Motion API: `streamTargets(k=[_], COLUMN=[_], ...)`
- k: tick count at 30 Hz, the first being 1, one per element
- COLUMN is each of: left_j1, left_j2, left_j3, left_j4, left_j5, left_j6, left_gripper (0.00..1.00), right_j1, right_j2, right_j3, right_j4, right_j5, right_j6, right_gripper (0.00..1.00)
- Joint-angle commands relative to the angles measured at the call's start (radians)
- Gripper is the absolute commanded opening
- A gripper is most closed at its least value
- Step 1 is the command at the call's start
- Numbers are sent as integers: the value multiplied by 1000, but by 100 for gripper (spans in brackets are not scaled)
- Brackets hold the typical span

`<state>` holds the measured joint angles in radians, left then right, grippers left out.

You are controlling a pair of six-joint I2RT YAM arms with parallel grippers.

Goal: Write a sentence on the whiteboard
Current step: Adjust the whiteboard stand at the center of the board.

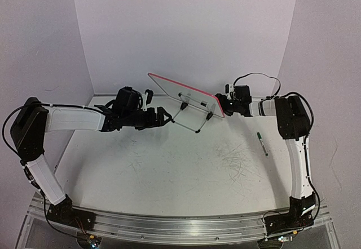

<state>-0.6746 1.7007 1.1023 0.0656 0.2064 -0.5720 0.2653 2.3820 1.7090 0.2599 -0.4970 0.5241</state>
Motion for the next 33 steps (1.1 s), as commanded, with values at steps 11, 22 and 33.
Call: streamTargets(k=[11, 22, 33], left_j1=[28, 39, 42], left_j2=[-189, -244, -262], left_j3=[16, 110, 151], left_j4=[1, -154, -193], left_j5=[-48, -160, -155], left_j6=[2, 6, 16], left_gripper=[95, 98, 99], right_j1=[10, 85, 242], right_j2=[-18, -154, -337], right_j3=[-25, -264, -563], right_j4=[-18, 43, 196], right_j5=[-209, -151, 28], right_j6=[-14, 105, 303], right_gripper=[78, 79, 79])
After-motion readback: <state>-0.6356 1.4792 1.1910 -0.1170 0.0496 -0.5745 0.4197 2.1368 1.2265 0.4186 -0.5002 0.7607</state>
